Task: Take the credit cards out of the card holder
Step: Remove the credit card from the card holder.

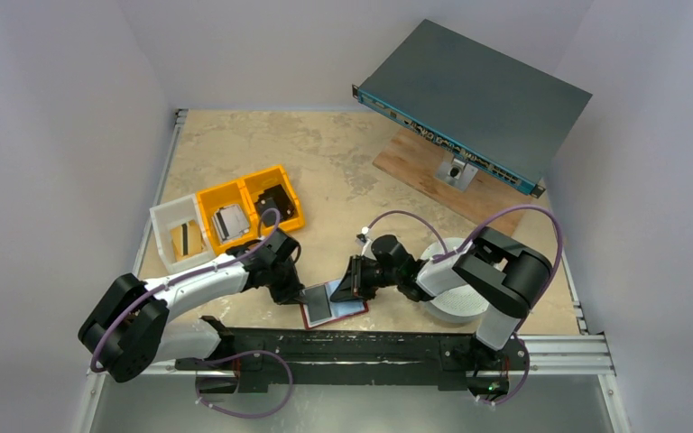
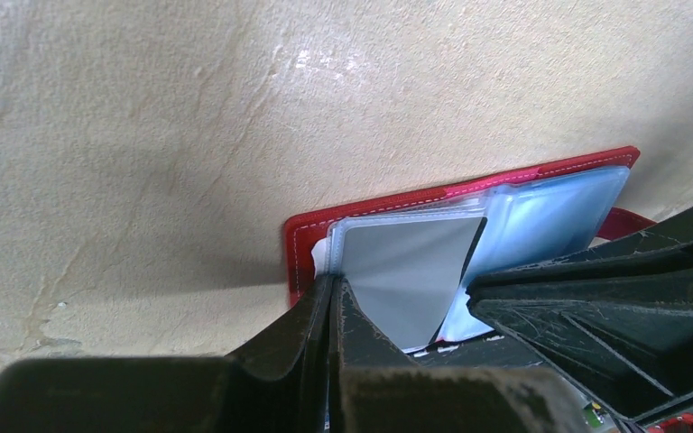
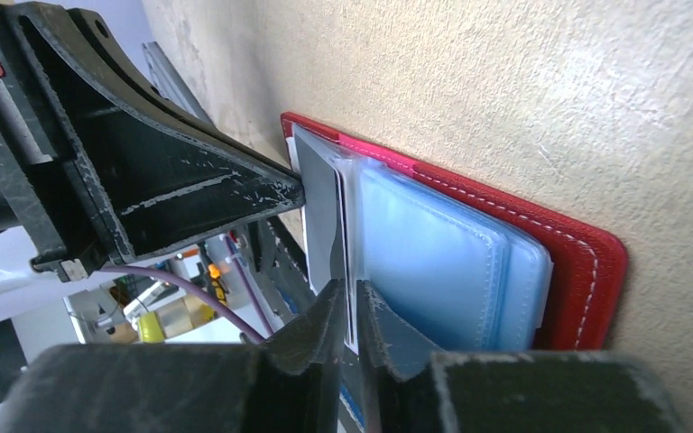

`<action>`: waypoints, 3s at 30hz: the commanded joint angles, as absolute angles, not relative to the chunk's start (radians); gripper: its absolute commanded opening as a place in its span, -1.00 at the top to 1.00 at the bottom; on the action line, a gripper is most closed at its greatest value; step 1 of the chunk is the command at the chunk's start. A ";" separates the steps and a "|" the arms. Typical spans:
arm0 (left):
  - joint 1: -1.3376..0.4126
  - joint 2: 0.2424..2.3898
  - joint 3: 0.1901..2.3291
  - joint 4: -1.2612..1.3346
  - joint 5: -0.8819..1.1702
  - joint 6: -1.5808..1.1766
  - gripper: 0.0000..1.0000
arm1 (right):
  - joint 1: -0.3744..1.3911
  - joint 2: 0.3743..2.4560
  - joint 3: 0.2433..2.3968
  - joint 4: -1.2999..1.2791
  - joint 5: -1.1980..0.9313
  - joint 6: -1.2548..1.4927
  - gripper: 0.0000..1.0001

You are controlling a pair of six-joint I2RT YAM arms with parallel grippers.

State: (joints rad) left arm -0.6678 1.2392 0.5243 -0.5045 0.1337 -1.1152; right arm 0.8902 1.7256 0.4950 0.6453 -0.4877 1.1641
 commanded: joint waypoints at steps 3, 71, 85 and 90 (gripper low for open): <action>-0.651 1.267 0.492 -0.549 0.007 -1.077 1.00 | 0.894 1.732 0.524 0.626 -0.464 1.122 0.57; -0.738 1.225 0.583 -0.513 0.063 -1.025 0.93 | 0.907 1.675 0.564 0.405 -0.324 1.037 1.00; -0.740 1.285 0.559 -0.393 0.143 -1.025 1.00 | 0.906 1.674 0.575 0.374 -0.309 1.027 1.00; -0.739 1.315 0.548 -0.435 0.114 -1.044 1.00 | 0.906 1.659 0.580 0.348 -0.298 1.018 1.00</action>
State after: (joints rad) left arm -0.7338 1.2919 0.5644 -0.4210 0.1352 -1.0340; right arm 0.9043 1.6852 0.5617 0.4225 -0.3752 1.0576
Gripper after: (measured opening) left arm 0.003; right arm 0.008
